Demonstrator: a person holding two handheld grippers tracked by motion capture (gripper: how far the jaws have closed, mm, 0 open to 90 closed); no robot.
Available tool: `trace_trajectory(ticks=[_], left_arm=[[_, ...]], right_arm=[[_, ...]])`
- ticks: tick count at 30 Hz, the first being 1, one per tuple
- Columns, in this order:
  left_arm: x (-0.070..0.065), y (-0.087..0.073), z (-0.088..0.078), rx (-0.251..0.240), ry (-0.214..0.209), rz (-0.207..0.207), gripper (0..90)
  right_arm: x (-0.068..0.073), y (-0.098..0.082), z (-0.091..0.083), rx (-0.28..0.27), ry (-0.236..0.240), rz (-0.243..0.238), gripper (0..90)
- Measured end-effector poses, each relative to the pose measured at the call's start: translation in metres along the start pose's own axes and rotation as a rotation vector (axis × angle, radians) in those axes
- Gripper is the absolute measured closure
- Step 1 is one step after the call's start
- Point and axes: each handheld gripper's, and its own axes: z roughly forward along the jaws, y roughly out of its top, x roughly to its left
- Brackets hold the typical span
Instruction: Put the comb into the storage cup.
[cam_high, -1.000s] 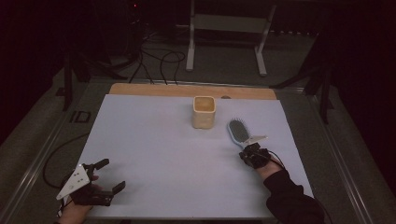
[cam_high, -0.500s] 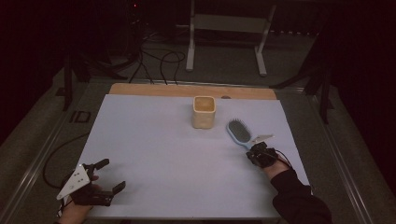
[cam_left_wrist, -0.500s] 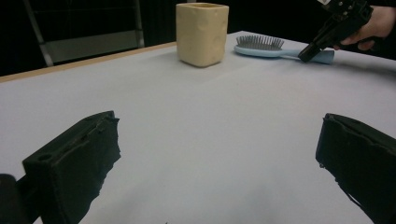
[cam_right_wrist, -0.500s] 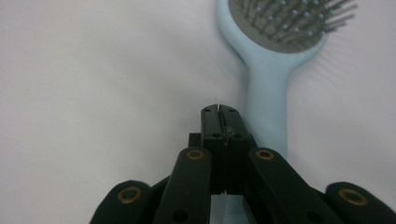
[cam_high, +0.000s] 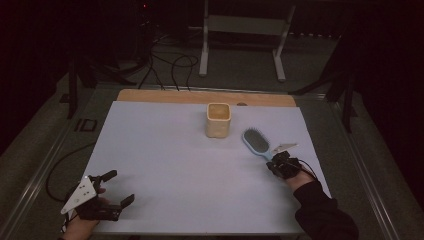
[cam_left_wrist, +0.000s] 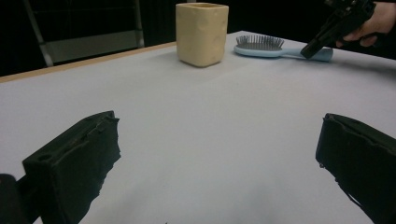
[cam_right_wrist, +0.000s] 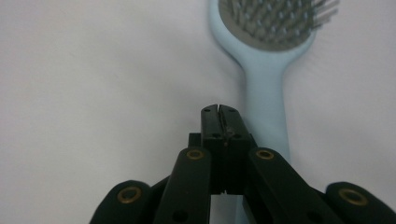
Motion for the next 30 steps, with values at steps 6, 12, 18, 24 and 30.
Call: trace_trajectory(ticks=[6,12,18,24,30], left_arm=[[0.000,0.000,0.000,-0.001,0.000,-0.001,0.0],[0.000,0.000,0.000,0.000,-0.001,0.000,0.0],[0.000,0.000,0.000,-0.001,0.000,0.000,0.0],[0.000,0.000,0.000,-0.002,-0.001,-0.002,0.0],[0.000,0.000,0.000,-0.002,0.000,-0.003,0.0]], right_arm=[[0.007,0.009,-0.014,-0.034,0.005,-0.038,90.0],[0.006,0.018,-0.029,-0.066,-0.006,-0.060,89.8],[-0.003,0.023,-0.038,-0.064,0.007,-0.021,85.0],[-0.012,0.026,-0.041,-0.035,0.008,-0.021,66.7],[-0.020,0.028,-0.040,-0.006,0.032,0.011,41.7]])
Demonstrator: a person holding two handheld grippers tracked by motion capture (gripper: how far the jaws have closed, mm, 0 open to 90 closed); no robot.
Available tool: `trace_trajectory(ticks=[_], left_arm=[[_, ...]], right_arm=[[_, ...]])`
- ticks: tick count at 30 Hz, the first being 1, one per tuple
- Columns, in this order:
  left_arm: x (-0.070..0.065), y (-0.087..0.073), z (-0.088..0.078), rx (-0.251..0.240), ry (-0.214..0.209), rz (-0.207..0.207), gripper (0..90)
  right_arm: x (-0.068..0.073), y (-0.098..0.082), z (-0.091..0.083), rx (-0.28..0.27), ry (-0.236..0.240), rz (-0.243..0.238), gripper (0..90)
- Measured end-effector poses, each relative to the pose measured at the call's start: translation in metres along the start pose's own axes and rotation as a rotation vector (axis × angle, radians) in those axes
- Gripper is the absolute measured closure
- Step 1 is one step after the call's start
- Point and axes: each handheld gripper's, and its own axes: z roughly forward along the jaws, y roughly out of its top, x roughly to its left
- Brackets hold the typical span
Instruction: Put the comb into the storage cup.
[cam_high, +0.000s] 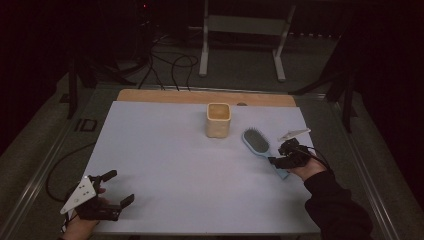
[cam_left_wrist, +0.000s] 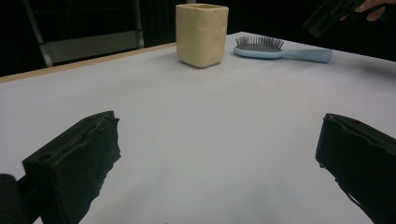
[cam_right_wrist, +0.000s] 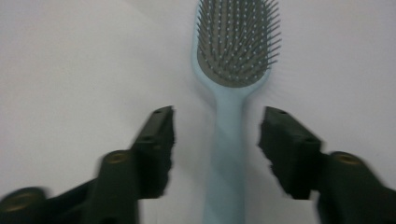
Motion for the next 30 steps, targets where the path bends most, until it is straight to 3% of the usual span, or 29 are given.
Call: trace_trajectory(ticks=[8,11,14,18,24,30], left_arm=[[0.000,0.000,0.000,0.000,-0.001,0.000,0.0],[0.001,0.000,0.000,-0.001,0.000,0.000,0.0],[0.001,0.000,0.000,-0.001,0.000,-0.001,0.0],[0.001,0.000,0.000,-0.003,-0.001,-0.002,0.0],[0.001,0.000,0.000,-0.003,0.000,-0.003,0.0],[0.001,0.000,0.000,-0.002,0.000,-0.004,0.0]], right_arm=[[-0.007,0.004,0.009,0.037,0.017,0.048,21.6],[-0.010,0.006,0.014,0.051,-0.001,0.064,14.3],[-0.013,0.008,0.018,0.056,-0.021,0.076,13.7],[-0.018,0.010,0.023,0.077,-0.008,0.103,11.5],[-0.023,0.012,0.031,0.132,-0.004,0.102,8.8],[-0.026,0.012,0.039,0.173,-0.010,0.069,9.1]])
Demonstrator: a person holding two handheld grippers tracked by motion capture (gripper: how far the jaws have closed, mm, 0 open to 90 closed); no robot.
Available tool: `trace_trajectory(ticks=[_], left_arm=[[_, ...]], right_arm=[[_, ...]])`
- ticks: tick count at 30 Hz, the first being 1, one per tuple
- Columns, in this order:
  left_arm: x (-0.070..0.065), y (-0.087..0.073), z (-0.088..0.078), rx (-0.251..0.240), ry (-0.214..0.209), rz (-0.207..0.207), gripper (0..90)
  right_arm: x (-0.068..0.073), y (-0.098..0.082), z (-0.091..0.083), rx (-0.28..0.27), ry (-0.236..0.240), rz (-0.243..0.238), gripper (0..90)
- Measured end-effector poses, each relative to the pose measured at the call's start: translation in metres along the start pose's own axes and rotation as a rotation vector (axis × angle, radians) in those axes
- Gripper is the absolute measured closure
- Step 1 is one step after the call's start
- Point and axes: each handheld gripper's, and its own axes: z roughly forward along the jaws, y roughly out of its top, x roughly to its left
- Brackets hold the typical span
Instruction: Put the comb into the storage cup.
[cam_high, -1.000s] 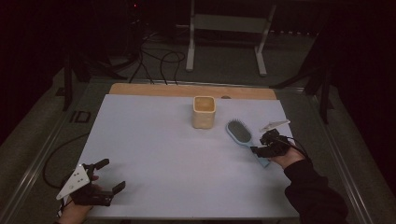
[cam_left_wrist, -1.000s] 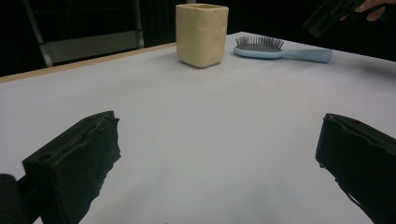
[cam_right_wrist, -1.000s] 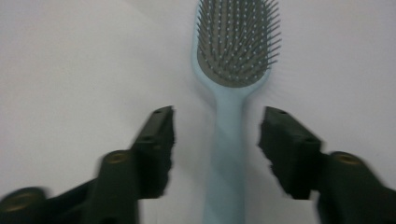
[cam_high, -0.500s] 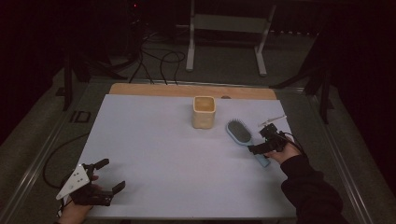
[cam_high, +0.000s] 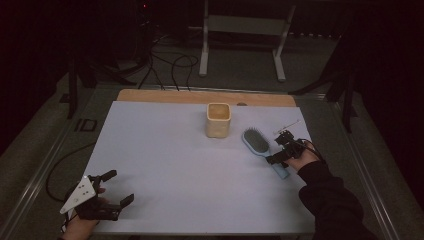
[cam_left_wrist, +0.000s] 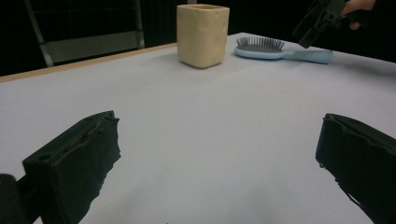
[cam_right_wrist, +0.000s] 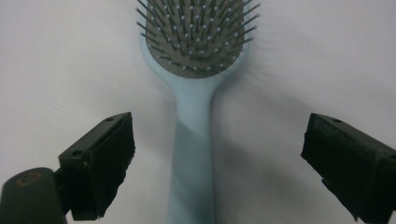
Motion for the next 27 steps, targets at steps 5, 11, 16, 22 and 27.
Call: trace_trajectory(ticks=[5,11,16,22,27], left_arm=[[0.000,0.000,0.000,0.001,0.000,0.002,0.0],[0.000,0.000,0.000,0.001,0.000,0.002,0.0],[0.000,0.000,0.000,-0.001,-0.001,0.003,0.0],[0.000,0.000,0.000,-0.001,-0.002,0.003,0.0],[0.000,0.000,0.000,-0.001,-0.002,0.003,0.0]], right_arm=[[0.001,0.005,0.005,0.029,0.002,-0.021,10.2],[0.004,0.013,0.012,0.076,0.041,-0.019,11.7],[0.005,0.017,0.020,0.106,0.050,-0.012,12.7],[0.007,0.022,0.027,0.144,0.042,-0.003,18.1],[0.009,0.027,0.029,0.171,0.050,0.003,33.1]])
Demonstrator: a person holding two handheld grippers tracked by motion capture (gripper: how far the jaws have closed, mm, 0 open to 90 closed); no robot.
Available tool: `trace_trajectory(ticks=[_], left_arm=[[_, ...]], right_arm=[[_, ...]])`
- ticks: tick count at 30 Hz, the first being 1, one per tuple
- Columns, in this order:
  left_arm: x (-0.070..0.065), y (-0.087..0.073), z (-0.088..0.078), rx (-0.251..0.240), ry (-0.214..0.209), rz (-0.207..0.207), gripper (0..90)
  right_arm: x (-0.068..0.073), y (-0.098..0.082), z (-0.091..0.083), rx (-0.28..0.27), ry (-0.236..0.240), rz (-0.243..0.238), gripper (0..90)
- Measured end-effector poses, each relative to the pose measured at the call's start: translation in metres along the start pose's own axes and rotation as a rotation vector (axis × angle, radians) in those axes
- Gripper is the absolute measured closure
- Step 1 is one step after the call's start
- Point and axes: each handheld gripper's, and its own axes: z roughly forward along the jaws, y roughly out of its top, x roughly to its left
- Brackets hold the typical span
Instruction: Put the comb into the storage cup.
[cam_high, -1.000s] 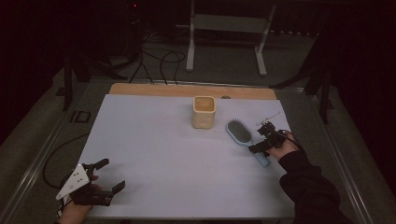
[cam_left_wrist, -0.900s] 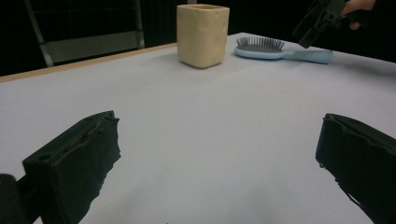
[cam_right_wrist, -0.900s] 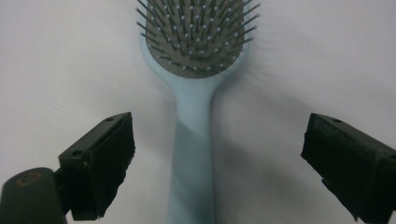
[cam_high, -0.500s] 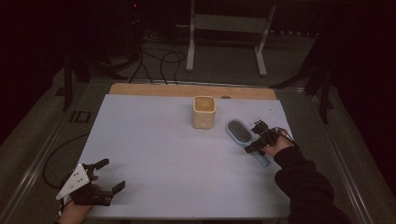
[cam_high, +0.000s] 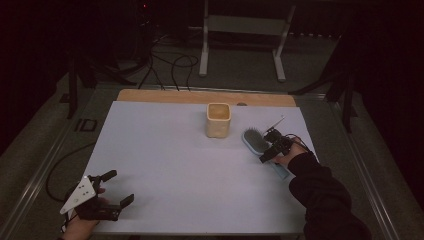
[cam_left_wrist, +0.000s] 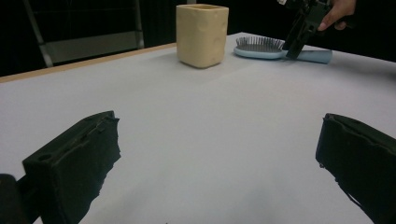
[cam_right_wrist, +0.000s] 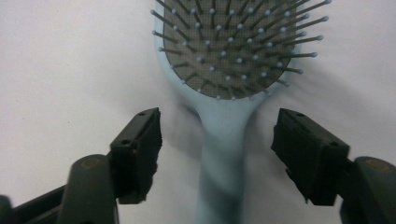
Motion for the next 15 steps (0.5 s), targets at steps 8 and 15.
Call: trace_trajectory(ticks=[8,15], left_arm=[[-0.0001,0.0000,0.0000,-0.001,-0.001,-0.001,0.0],[-0.0002,0.0002,0.0000,-0.003,-0.004,-0.004,0.0]], right_arm=[[0.0015,0.0064,-0.0003,0.044,-0.044,-0.016,51.0],[0.0036,0.0094,0.0029,0.072,-0.059,-0.032,60.3]])
